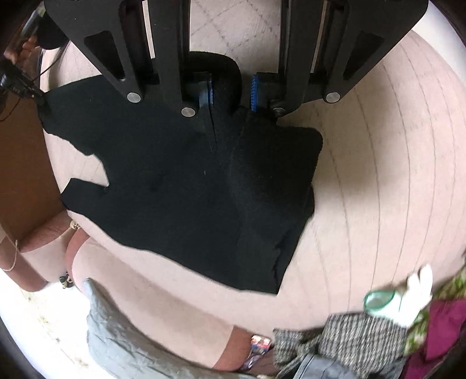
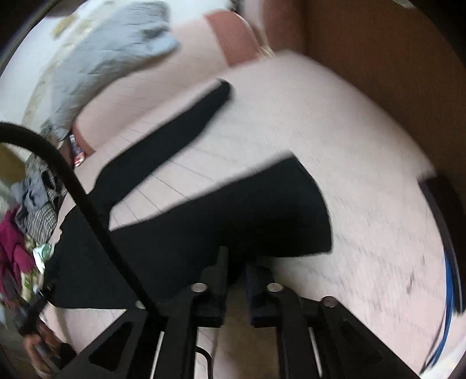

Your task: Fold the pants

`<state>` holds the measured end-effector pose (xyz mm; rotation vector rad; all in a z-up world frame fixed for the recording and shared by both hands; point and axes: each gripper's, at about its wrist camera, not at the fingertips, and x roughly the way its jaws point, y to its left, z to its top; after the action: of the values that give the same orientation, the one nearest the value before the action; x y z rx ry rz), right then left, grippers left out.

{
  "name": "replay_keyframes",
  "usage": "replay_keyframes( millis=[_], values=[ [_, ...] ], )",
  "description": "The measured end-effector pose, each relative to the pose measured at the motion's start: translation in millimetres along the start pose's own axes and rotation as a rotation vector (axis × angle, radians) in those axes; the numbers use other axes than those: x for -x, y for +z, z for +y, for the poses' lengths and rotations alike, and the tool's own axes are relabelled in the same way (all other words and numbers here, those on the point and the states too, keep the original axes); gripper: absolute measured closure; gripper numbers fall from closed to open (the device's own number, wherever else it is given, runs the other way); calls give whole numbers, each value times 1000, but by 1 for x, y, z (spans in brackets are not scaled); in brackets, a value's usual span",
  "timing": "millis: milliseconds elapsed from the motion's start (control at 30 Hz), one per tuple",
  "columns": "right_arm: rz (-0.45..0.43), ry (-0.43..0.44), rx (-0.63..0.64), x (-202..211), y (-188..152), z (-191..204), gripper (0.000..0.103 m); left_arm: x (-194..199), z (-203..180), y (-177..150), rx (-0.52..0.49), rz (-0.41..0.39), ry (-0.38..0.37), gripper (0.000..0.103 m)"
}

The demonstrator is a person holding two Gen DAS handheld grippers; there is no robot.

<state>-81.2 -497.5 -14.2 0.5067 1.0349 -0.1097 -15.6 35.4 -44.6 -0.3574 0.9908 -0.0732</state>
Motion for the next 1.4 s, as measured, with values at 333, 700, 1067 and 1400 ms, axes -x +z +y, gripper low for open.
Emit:
replay_keyframes(
  millis=[333,700,1067,1400],
  values=[
    [-167,-92,19,44,10,-30,76,5,-5,-4,-20,-19,36,86],
    [76,-39,99,-21,12,3,64,29,18,-13,17,5,63,76],
    [10,-3,165,-9,14,38,61,76,3,0,-106,-99,117,76],
    [4,31,293,-29,33,78,55,38,-36,39,-161,-22,-35,57]
  ],
)
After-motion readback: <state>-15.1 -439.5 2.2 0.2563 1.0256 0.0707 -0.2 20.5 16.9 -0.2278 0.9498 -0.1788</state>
